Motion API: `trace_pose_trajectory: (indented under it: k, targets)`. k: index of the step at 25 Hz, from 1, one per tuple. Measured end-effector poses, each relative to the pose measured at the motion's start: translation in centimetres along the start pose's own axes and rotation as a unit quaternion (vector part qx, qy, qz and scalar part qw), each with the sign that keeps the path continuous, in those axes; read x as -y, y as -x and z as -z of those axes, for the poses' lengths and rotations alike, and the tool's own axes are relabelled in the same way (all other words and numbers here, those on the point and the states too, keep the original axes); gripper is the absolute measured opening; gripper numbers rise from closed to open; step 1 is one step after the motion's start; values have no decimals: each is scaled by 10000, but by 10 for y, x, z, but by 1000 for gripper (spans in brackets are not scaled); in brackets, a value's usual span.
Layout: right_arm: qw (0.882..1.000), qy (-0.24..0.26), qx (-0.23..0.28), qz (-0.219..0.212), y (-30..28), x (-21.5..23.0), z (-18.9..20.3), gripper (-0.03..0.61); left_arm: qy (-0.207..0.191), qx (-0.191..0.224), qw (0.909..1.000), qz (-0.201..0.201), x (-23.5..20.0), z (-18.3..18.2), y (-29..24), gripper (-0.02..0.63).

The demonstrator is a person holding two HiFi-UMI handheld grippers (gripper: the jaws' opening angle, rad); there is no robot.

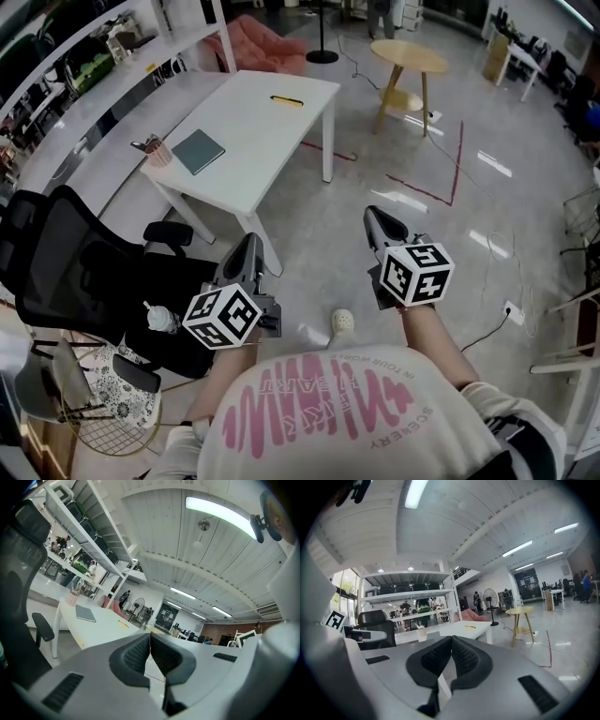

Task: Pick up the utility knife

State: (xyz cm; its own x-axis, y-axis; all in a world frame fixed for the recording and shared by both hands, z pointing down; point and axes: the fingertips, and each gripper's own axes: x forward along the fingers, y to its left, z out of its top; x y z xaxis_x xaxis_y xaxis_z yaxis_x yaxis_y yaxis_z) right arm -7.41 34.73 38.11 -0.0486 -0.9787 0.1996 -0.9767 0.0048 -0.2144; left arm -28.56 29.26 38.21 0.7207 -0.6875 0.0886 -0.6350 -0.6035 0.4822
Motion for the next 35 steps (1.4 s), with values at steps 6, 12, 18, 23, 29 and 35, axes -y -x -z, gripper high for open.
trace_pose_trajectory:
  k: [6,12,18,23,29,35]
  targets:
    - [9985,-449,108,-296,-81,59,-34,17,4,117,9999,-14,-3,-22,-98,25]
    - [9974,-541,273,-392,-142,120,-79,17,-20,355,9994,-53,3,-44,-182,25]
    - [9971,-331,293,-614,-182,157,-107,17,-2,637,9979,-82,10,-57,-239,25]
    - [9967,-381,202,-691,-203,181,-106,17,11,546,9984,-151,10,-47,-267,25]
    - [9965,-533,-56,-638,-217,200,-85,17,316,267,9983,-413,-7,-24,-285,25]
    - [9962,-578,-201,-621,-243,213,-76,17,255,224,9989,-323,-15,-26,-319,25]
